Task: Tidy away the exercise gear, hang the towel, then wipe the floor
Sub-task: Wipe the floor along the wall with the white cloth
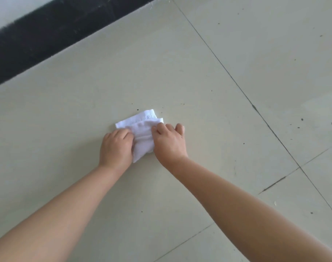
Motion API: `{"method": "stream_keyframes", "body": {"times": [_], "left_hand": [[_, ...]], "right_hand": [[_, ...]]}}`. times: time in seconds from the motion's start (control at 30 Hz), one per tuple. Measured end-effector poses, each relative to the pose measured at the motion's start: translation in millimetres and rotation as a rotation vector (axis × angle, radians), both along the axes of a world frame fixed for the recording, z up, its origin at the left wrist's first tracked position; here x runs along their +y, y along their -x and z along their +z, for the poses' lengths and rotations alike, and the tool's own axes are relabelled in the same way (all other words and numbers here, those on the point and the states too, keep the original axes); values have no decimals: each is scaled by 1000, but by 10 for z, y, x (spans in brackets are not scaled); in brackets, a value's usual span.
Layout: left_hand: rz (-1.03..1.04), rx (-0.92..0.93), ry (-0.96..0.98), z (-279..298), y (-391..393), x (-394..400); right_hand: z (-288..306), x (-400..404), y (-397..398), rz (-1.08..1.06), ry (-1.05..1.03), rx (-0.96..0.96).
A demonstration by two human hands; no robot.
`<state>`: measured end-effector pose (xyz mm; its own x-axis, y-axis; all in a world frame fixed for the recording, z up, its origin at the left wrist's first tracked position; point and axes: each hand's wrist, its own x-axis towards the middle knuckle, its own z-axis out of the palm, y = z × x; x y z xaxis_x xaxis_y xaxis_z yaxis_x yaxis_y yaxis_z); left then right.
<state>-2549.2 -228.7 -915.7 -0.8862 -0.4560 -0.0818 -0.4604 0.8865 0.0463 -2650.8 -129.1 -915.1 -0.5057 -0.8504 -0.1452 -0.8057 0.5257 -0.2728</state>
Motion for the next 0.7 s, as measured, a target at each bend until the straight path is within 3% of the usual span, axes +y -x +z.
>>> {"method": "stream_keyframes", "body": {"times": [0.17, 0.3, 0.37, 0.43, 0.5, 0.7], "left_hand": [[-44, -18, -10, -23, -69, 389], [-25, -37, -104, 111, 770, 556], [34, -171, -185, 216, 1156, 416], [18, -174, -103, 71, 1397, 188], [20, -44, 62, 208, 1388, -164], [19, -150, 302, 160, 642, -990]], "right_hand": [[-60, 574, -21, 8, 14, 2], [-42, 493, 535, -275, 9, 27], [1, 270, 802, -394, -9, 21], [54, -10, 975, -381, -42, -3], [113, -360, 1035, -312, -84, 19], [89, -1358, 604, -98, -80, -55]]}}
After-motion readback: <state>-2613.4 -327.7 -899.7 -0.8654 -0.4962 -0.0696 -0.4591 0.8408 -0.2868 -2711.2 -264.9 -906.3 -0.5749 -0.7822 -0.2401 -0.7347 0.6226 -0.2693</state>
